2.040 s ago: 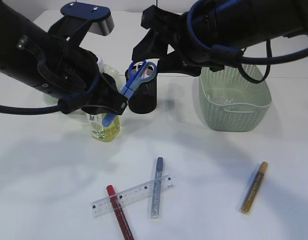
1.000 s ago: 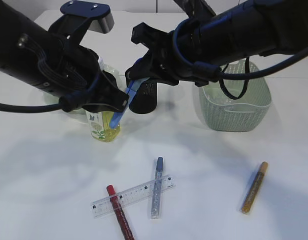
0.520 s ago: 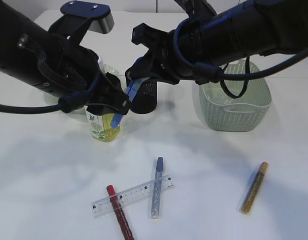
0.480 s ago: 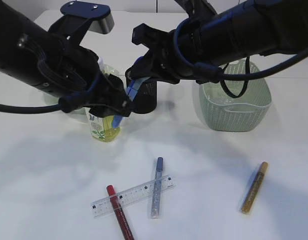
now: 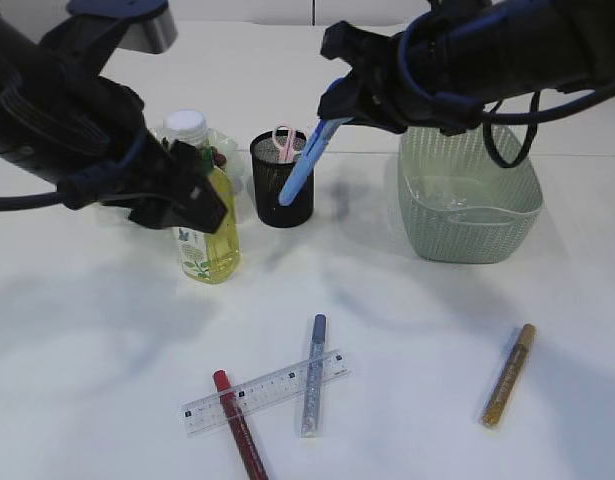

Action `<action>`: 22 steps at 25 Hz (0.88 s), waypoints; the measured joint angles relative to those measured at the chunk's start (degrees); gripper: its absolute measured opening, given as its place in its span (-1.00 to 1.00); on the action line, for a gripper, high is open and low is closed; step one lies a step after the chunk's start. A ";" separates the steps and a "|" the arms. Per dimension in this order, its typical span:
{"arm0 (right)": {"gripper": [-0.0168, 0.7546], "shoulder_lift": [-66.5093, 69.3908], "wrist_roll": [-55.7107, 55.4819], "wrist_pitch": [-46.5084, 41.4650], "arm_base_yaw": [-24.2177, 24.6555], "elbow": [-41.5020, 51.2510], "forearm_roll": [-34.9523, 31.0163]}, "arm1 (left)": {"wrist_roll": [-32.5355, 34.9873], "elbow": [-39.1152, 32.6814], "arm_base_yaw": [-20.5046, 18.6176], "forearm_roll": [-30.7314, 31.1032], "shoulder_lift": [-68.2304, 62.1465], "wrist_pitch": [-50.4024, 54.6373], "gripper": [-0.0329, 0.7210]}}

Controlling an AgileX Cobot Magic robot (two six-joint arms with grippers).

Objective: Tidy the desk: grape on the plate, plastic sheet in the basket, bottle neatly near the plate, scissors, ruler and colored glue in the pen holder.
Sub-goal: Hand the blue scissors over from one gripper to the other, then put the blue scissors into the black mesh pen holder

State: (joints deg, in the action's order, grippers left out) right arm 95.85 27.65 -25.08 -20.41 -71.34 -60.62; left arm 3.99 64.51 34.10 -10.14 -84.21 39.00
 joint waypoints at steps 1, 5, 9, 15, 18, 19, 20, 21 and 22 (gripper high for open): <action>-0.81 0.00 0.76 0.12 0.67 -0.47 0.00 | -0.50 0.00 -1.33 0.00 0.11 1.03 0.41; -0.81 1.92 5.17 0.45 2.20 -5.52 -0.23 | -1.62 0.00 -6.39 0.00 0.11 3.76 0.37; -0.81 6.52 7.85 -0.23 2.20 -13.57 -0.21 | -2.61 -1.17 -10.79 0.00 0.24 3.87 0.36; -0.81 15.88 13.85 -0.85 2.20 -24.71 0.23 | -3.99 -6.76 -16.59 0.00 0.24 3.87 0.36; -0.81 20.52 16.57 -1.11 2.20 -29.95 0.37 | -3.99 -8.65 -17.09 0.24 0.24 4.41 0.35; -0.81 22.15 17.14 -1.11 2.20 -31.70 0.37 | -3.99 -8.77 -17.09 0.49 0.24 4.74 0.35; -0.81 23.75 17.70 -1.11 2.20 -33.06 0.47 | -3.99 -8.88 -17.09 0.74 0.24 4.88 0.35; -0.81 25.26 18.20 -1.11 2.20 -34.56 0.39 | -4.31 -8.88 -17.09 1.00 0.24 4.88 0.35; -0.81 26.47 18.82 -1.11 2.20 -35.92 0.39 | -4.41 -8.88 -17.09 1.12 0.24 5.00 0.35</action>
State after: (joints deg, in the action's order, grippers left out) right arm 122.32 46.47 -26.19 -18.22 -107.26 -60.23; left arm -0.41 55.63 17.01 -9.02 -83.97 44.00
